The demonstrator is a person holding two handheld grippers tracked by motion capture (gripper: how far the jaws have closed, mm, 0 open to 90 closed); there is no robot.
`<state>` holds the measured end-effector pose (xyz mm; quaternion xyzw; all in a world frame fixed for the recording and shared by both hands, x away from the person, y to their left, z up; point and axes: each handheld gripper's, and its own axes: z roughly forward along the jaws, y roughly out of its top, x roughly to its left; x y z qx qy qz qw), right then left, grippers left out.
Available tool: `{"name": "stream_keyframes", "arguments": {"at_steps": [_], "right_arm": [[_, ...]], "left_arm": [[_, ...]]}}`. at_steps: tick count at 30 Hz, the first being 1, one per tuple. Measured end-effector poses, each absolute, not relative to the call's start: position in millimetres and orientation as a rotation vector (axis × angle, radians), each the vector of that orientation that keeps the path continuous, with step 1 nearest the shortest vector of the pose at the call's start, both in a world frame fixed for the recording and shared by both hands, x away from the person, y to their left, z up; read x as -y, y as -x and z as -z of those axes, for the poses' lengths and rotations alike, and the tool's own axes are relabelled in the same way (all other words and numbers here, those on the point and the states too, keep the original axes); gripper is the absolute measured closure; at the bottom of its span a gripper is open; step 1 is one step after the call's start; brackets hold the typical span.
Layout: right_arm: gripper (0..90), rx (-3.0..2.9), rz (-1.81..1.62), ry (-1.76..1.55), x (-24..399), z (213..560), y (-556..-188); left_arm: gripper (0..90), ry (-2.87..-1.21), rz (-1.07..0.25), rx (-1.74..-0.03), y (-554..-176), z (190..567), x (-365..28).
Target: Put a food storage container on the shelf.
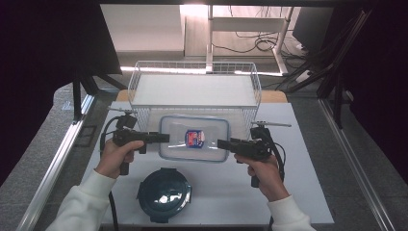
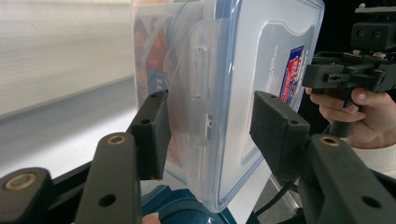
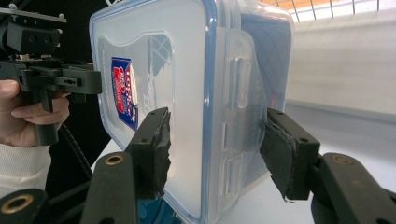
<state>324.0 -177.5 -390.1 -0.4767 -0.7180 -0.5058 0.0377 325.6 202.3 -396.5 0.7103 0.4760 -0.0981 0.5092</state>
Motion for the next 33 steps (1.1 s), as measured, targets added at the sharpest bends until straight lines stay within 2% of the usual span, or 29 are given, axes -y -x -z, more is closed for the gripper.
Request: {"name": "stream_keyframes", "arguments": {"at_steps": [14, 33], "right_arm": [[44.3, 2.252, 1.617, 1.409, 172, 357, -323], [44.3, 2.312, 1.663, 1.356, 168, 307, -349]], "left_arm": [[49.0, -1.688, 0.184, -1.114, -320, 367, -208], [49.5, -1.667, 0.138, -1.060, -343, 323, -213]]}}
